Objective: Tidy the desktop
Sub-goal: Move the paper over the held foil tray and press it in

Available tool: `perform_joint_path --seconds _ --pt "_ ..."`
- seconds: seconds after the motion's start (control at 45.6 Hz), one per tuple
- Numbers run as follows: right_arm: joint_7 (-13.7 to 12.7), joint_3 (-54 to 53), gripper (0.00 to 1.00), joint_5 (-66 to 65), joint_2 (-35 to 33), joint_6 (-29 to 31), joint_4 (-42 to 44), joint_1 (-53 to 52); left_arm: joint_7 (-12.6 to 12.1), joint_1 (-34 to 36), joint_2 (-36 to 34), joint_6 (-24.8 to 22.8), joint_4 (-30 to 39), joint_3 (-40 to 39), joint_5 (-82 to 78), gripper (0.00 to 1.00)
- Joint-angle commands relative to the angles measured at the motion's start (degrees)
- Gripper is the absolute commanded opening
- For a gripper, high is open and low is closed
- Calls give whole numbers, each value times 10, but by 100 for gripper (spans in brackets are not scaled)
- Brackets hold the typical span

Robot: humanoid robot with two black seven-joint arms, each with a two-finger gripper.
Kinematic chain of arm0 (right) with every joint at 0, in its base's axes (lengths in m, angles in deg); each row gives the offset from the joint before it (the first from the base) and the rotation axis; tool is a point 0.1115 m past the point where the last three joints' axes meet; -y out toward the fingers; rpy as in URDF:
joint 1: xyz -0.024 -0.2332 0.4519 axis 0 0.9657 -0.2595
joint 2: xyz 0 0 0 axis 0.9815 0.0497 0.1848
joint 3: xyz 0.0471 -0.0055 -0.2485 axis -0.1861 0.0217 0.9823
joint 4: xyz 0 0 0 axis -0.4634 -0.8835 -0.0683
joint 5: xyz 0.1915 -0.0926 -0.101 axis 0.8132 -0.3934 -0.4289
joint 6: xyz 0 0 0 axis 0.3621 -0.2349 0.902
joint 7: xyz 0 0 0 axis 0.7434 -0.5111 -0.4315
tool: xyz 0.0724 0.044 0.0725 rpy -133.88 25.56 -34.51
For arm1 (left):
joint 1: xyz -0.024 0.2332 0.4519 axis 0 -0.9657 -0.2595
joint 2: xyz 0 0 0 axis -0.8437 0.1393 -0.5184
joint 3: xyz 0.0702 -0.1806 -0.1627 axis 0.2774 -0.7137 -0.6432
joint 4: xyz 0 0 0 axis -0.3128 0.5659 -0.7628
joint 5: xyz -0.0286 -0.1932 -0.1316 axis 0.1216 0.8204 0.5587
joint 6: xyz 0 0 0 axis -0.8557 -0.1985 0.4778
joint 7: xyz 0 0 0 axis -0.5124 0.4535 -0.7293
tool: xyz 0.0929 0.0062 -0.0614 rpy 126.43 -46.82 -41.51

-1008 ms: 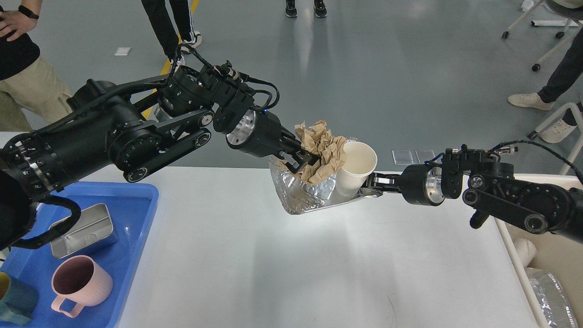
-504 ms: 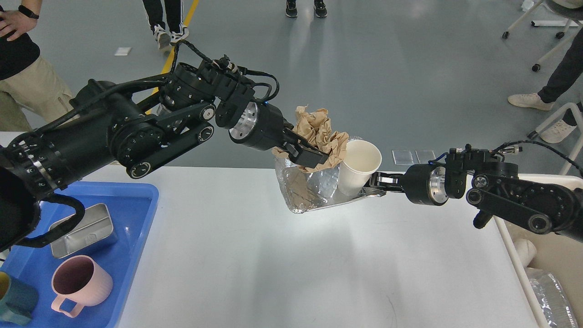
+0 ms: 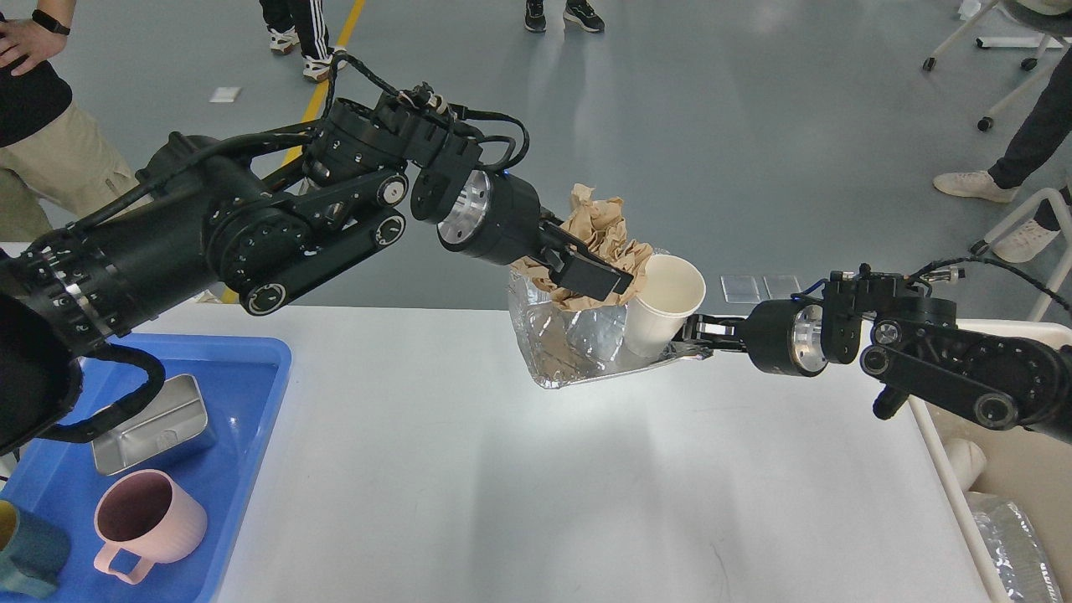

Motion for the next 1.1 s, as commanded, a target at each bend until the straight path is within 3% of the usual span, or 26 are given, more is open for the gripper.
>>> perform_joint_path --seconds 0.0,0.373,0.592,1.074 --pt "0 -4 0 1 -2 0 0 0 1 4 2 -2 1 0 1 97" --pt "5 -10 0 2 -17 0 -1 4 1 19 4 -10 4 0 12 97" --pt "5 -10 0 2 -18 0 -1 4 -1 19 -10 -50 11 3 12 97" --pt "5 -7 0 2 -22 0 3 8 5 9 -89 -67 35 3 45 97"
